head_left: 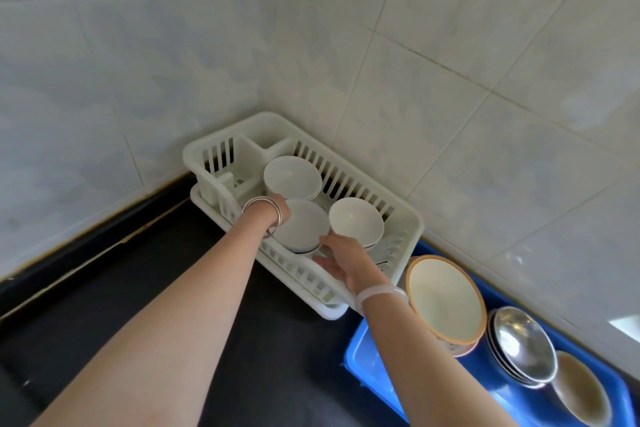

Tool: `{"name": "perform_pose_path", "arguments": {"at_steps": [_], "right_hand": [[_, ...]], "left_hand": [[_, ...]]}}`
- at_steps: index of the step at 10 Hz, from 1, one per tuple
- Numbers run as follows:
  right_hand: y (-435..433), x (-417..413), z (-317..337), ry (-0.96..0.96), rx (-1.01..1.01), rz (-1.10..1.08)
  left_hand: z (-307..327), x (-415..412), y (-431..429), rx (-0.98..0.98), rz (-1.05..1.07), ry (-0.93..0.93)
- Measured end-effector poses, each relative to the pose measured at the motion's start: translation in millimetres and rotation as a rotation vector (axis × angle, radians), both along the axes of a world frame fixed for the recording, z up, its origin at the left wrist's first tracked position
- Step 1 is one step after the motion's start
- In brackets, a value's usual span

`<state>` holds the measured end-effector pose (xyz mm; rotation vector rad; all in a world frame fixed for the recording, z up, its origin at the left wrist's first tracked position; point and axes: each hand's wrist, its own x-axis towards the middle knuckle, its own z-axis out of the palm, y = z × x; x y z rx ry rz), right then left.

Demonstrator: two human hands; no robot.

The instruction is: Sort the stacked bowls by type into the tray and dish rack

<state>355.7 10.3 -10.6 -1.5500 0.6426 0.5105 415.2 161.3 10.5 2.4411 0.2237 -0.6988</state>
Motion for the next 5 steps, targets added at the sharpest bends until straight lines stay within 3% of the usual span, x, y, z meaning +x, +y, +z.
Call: {"name": "perform_pose_path", "arguments": {"at_steps": [2, 4, 5], "right_hand": [[-3.6, -10.0, 21.0, -0.027, -0.077, 0.091], [-43.1, -52.8, 103.2, -0.452, 0.082, -0.034], [-82.9, -98.3, 175.2, -0.814, 0.197, -0.096]], "left_hand": [[-2.7, -12.1, -3.2, -0.027, 0.064, -0.112], [15.1, -49.9, -15.8, -0.243, 0.319, -0.358], [27.8, -107.5, -33.6, -0.362, 0.372, -0.49]]}}
